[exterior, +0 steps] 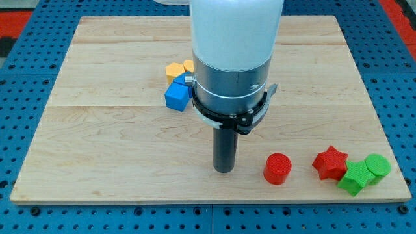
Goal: Slide the red circle to the right
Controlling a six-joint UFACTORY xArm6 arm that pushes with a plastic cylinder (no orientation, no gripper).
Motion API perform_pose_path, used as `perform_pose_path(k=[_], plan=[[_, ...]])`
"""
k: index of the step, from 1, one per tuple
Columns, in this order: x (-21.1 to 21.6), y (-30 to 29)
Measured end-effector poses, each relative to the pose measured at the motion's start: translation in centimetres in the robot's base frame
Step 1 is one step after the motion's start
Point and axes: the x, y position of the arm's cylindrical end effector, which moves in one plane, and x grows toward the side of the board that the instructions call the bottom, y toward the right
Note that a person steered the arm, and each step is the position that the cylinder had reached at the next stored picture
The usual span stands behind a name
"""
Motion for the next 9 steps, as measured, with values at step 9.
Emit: perform_pose_path(k=[9], plan=[[0.8, 9.4]])
